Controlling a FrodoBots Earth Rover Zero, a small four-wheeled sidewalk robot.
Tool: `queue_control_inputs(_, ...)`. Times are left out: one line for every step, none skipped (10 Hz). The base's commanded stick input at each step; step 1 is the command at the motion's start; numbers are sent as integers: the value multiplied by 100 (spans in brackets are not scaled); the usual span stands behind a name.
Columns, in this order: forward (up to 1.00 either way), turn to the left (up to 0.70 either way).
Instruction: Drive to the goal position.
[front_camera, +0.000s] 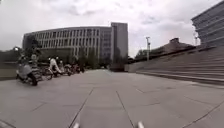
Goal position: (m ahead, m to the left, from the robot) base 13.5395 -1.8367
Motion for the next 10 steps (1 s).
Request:
queue_control_inputs(70, 0)
queue_control_inputs(70, 0)
queue_control_inputs(70, 0)
queue_control_inputs(70, 0)
queue_control_inputs(70, 0)
queue_control_inputs(70, 0)
queue_control_inputs(70, 0)
queue_control_inputs(70, 0)
queue_control_inputs(70, 0)
queue_control_inputs(70, 0)
